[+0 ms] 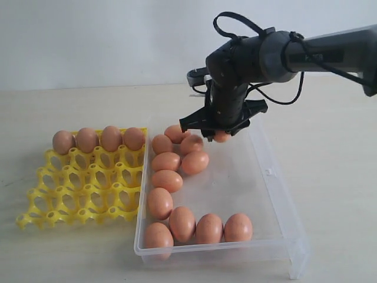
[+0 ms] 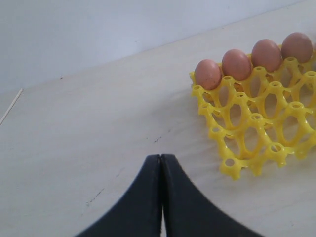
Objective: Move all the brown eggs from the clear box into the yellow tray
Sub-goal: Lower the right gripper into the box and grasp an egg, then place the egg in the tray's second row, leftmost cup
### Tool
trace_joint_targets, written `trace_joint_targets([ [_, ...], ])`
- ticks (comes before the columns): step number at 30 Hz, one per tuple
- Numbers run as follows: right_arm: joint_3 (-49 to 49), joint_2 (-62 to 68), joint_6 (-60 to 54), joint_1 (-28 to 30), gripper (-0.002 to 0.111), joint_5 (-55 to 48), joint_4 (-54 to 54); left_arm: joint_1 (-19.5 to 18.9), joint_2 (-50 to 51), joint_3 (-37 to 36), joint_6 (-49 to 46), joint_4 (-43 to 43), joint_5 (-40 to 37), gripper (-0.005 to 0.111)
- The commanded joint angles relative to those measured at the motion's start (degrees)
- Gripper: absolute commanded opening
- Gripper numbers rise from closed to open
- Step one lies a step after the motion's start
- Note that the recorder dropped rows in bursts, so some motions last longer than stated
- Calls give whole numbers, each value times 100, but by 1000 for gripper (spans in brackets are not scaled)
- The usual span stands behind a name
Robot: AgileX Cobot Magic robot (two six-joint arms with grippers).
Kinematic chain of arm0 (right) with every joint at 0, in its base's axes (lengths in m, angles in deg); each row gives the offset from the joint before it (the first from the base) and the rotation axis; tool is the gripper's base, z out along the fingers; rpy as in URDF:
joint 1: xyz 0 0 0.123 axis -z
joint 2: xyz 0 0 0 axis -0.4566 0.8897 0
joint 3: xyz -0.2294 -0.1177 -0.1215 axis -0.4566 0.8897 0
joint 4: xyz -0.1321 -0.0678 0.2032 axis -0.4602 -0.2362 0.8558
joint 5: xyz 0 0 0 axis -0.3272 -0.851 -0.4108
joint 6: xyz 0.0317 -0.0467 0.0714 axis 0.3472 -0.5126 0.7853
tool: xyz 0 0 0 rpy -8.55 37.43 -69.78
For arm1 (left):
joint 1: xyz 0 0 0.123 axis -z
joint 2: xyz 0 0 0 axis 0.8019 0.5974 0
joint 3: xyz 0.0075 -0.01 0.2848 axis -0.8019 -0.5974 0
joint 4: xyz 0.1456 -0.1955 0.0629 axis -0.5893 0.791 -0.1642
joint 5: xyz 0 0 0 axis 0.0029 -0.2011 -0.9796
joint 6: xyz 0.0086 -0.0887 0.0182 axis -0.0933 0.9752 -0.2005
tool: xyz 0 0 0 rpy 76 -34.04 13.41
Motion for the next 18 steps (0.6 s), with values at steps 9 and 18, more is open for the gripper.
trace_joint_targets([
  [9,328,-668,-3171,-1334,0,4934,1291,11,-35,23,28,0,43,0],
  [18,315,330,-2844,-2100,0,6093,922,11,-35,23,28,0,43,0],
])
